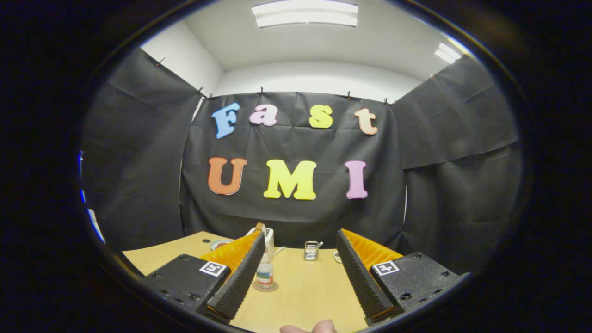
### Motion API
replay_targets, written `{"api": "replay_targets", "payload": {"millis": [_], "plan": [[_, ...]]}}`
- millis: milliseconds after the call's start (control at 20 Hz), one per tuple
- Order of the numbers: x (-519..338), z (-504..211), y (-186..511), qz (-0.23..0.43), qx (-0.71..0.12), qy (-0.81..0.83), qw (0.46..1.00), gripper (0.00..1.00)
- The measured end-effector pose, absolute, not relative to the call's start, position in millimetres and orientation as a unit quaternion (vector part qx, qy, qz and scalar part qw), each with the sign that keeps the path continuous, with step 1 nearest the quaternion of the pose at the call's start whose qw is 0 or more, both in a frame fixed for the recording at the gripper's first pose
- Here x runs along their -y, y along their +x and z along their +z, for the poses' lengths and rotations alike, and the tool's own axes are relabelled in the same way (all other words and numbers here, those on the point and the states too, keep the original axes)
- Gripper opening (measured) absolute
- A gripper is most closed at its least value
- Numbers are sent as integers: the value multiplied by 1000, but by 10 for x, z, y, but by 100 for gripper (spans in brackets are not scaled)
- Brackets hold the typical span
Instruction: Take the bottle from table, then pour the juice into the cup, finally place the bottle on the coaster
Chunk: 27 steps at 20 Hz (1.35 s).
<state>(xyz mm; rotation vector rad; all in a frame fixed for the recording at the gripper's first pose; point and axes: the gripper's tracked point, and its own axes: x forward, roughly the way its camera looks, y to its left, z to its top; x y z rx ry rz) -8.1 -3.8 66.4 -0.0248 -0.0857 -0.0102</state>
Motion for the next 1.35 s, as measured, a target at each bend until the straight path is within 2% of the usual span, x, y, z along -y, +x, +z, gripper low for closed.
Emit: {"api": "replay_targets", "payload": {"millis": [500,1350], "plan": [[20,640,-502,-7,46,-6,999,99],[-122,514,-532,4,25,-7,1000,99]]}}
